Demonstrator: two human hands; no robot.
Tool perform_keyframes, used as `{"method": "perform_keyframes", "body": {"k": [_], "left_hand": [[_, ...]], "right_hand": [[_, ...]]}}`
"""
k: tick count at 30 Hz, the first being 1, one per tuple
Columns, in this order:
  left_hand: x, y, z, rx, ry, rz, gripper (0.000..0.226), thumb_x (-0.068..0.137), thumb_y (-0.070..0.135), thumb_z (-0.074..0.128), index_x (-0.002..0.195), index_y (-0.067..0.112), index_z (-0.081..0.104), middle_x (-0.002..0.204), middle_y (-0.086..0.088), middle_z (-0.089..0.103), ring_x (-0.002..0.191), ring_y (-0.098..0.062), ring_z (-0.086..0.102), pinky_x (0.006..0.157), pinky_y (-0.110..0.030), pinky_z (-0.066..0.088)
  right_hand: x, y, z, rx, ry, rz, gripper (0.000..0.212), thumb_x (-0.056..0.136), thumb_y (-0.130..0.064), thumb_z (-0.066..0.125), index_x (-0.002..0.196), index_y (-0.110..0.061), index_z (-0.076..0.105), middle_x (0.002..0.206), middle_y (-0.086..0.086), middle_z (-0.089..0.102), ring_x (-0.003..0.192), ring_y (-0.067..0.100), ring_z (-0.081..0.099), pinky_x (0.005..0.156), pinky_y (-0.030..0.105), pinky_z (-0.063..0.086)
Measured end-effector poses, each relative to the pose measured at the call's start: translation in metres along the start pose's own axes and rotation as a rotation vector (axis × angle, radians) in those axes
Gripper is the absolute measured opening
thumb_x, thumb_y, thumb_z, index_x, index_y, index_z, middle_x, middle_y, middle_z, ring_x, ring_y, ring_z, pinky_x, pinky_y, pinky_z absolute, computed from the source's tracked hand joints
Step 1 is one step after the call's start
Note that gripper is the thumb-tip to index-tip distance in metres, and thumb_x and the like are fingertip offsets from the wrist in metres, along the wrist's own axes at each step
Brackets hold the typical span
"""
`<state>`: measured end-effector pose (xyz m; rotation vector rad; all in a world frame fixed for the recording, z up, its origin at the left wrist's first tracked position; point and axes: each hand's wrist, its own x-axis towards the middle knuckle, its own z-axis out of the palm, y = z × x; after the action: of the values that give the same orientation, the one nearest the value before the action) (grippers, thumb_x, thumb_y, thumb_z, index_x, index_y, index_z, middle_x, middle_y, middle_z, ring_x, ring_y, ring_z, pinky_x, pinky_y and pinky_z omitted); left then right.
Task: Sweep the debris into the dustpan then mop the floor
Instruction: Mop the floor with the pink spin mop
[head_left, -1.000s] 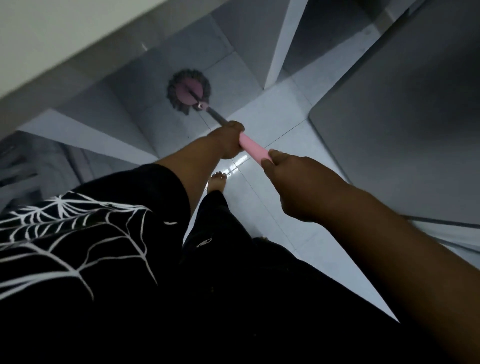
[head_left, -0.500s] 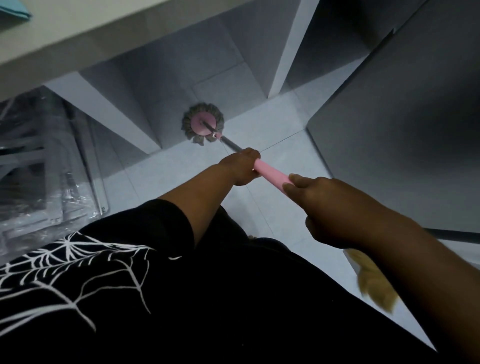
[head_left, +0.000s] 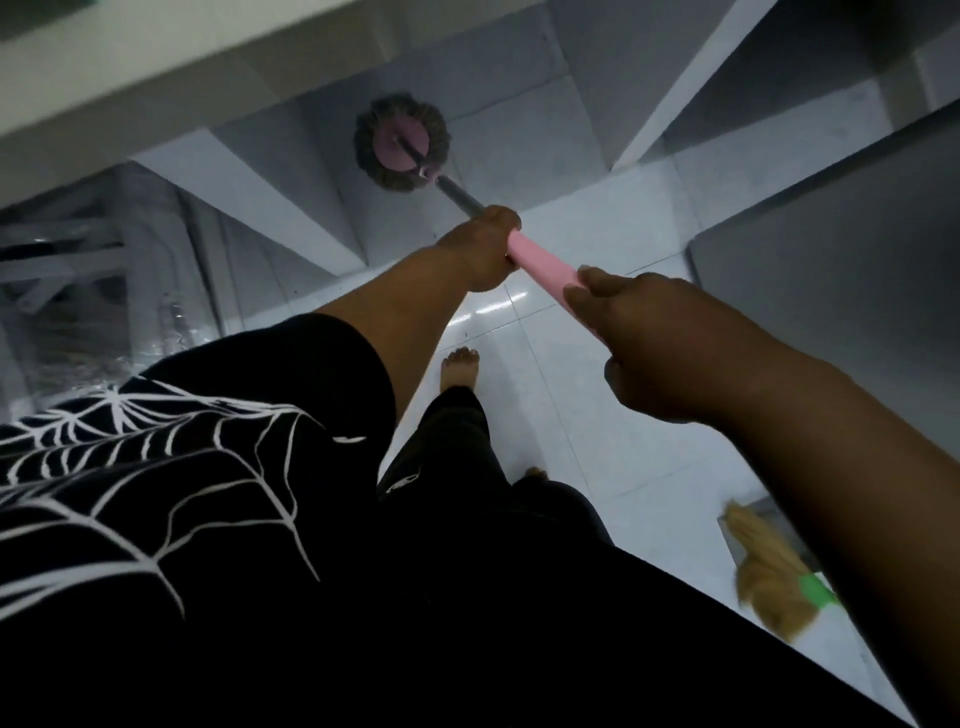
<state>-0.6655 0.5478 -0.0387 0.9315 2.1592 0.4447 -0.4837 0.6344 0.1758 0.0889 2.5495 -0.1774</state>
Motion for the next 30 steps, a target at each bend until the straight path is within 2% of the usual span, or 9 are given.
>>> {"method": "perform_keyframes", "body": {"k": [3,5,7,10,14,20,22,24,30], "left_hand": [[0.028,-0.033,-0.032,0.045,-0.009,-0.043,0.042,0.087,0.03,0.068,0.121,0.021,0.044,0.12,-0.01,0.055,0.098,-0.026,0.058,0.086,-0.038,0.051],[0.041,-0.051,-0.049,0.076,-0.018,-0.057,0.045,0.087,0.029,0.068,0.123,0.017,0.044,0.12,-0.013,0.055,0.101,-0.029,0.059,0.087,-0.039,0.051],[0.048,-0.059,-0.059,0.104,-0.035,-0.072,0.047,0.087,0.027,0.069,0.125,0.015,0.044,0.123,-0.015,0.055,0.105,-0.031,0.059,0.091,-0.042,0.05],[0.049,-0.059,-0.057,0.115,-0.047,-0.081,0.049,0.087,0.025,0.069,0.127,0.014,0.044,0.124,-0.016,0.055,0.107,-0.031,0.059,0.093,-0.042,0.049],[0.029,-0.042,-0.035,0.118,-0.072,-0.089,0.05,0.087,0.023,0.07,0.129,0.013,0.043,0.125,-0.016,0.054,0.107,-0.031,0.058,0.092,-0.037,0.049],[-0.035,0.006,0.019,0.101,-0.09,-0.047,0.05,0.088,0.023,0.069,0.129,0.011,0.043,0.132,-0.013,0.049,0.108,-0.029,0.058,0.093,-0.036,0.049],[-0.058,0.019,0.039,0.082,-0.104,-0.042,0.051,0.088,0.024,0.068,0.131,0.011,0.042,0.136,-0.011,0.044,0.11,-0.029,0.057,0.093,-0.035,0.047],[-0.09,0.033,0.064,0.058,-0.109,-0.052,0.051,0.089,0.024,0.067,0.132,0.011,0.042,0.137,-0.009,0.043,0.111,-0.029,0.057,0.092,-0.035,0.047],[-0.151,0.061,0.117,0.048,-0.083,-0.03,0.049,0.09,0.032,0.064,0.131,0.013,0.044,0.138,-0.006,0.043,0.113,-0.027,0.055,0.086,-0.032,0.042]], "right_hand": [[0.053,-0.006,-0.006,0.015,0.024,-0.013,0.057,0.084,-0.008,0.056,0.139,-0.007,0.043,0.139,0.015,0.049,0.089,0.03,0.06,0.066,0.029,0.04],[0.079,-0.011,-0.008,0.013,0.048,-0.032,0.055,0.086,-0.011,0.058,0.139,-0.004,0.043,0.138,0.017,0.05,0.085,0.028,0.058,0.067,0.027,0.034],[0.093,-0.016,-0.007,0.019,0.068,-0.037,0.054,0.088,-0.013,0.059,0.138,-0.002,0.044,0.138,0.019,0.049,0.089,0.029,0.061,0.069,0.028,0.036],[0.092,-0.02,-0.004,0.035,0.069,-0.029,0.054,0.089,-0.012,0.057,0.14,-0.001,0.042,0.139,0.021,0.048,0.095,0.031,0.062,0.077,0.033,0.048],[0.06,-0.023,0.009,0.061,0.054,-0.017,0.055,0.092,-0.01,0.053,0.144,-0.002,0.038,0.141,0.02,0.045,0.098,0.03,0.061,0.079,0.032,0.048],[-0.024,-0.023,0.039,0.034,-0.02,0.002,0.053,0.087,-0.005,0.049,0.139,-0.006,0.041,0.135,0.015,0.046,0.079,0.027,0.056,0.061,0.028,0.037],[-0.053,-0.027,0.047,0.023,-0.04,0.0,0.054,0.086,-0.005,0.049,0.139,-0.007,0.04,0.135,0.014,0.046,0.076,0.025,0.055,0.061,0.03,0.043],[-0.09,-0.033,0.06,0.002,-0.057,-0.004,0.058,0.085,-0.006,0.05,0.142,-0.009,0.039,0.138,0.013,0.045,0.083,0.027,0.061,0.068,0.033,0.053],[-0.168,-0.047,0.085,-0.026,-0.089,-0.002,0.064,0.085,-0.006,0.051,0.146,-0.014,0.035,0.144,0.009,0.042,0.092,0.029,0.063,0.073,0.038,0.056]]}}
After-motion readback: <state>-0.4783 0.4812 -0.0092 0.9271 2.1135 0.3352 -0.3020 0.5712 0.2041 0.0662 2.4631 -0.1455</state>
